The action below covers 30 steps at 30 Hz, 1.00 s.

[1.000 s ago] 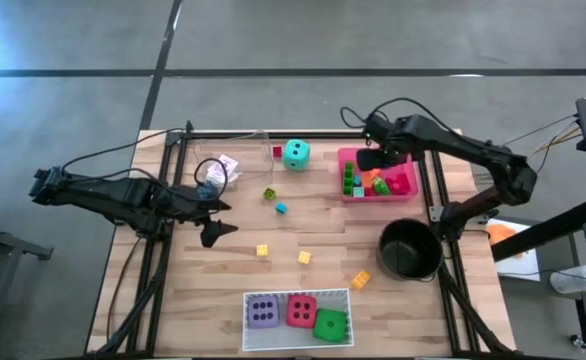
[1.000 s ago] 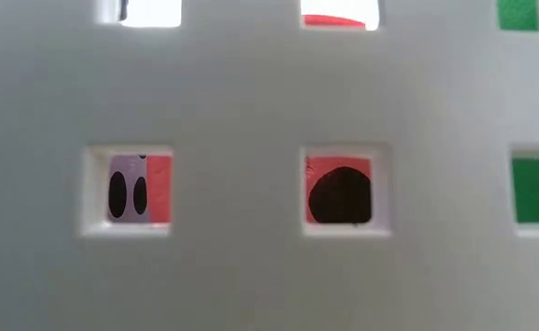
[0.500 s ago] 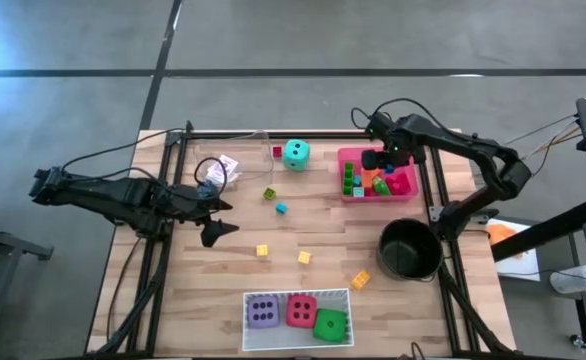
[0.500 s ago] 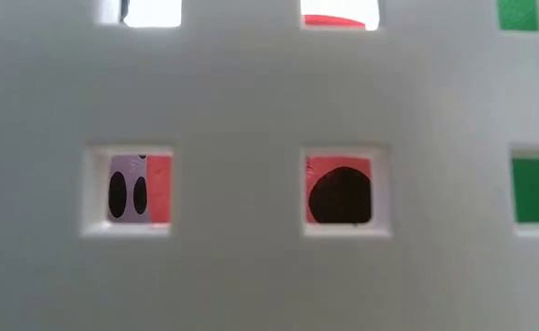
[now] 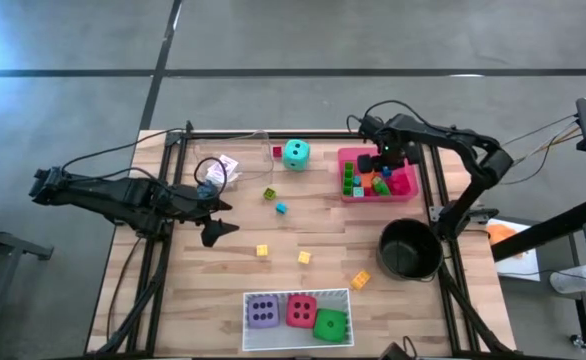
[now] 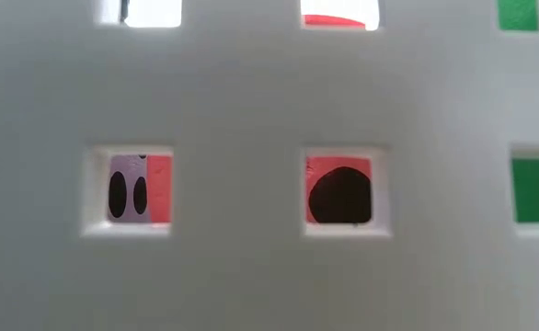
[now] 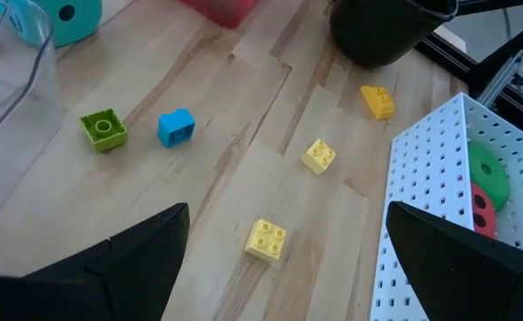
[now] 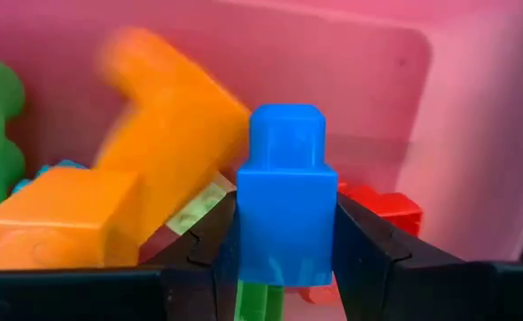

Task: Pick & Place Toys
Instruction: Put the blue game piece into the red bin

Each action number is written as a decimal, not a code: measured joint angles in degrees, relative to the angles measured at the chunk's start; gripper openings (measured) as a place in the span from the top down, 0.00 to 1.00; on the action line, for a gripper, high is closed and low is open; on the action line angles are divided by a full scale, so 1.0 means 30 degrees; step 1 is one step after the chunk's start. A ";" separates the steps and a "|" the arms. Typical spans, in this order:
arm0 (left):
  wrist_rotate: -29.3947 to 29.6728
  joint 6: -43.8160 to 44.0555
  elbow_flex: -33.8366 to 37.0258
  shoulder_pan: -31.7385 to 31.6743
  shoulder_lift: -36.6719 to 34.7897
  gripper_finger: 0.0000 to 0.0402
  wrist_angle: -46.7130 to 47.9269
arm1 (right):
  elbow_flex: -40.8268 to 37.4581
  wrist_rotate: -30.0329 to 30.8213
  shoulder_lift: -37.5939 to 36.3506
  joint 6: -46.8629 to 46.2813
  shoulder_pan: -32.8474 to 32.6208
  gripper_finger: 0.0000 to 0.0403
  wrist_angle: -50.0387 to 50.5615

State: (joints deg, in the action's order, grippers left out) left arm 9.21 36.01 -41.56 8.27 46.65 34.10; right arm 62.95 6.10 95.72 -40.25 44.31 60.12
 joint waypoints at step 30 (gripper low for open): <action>0.0007 0.0014 0.0000 0.0000 -0.0007 0.05 -0.0004 | -0.0273 -0.0479 0.0810 0.0406 0.0029 0.64 -0.0468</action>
State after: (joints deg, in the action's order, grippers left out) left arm 9.23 36.05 -41.56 8.27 46.63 34.09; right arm 62.13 4.66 98.15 -39.03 44.40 58.72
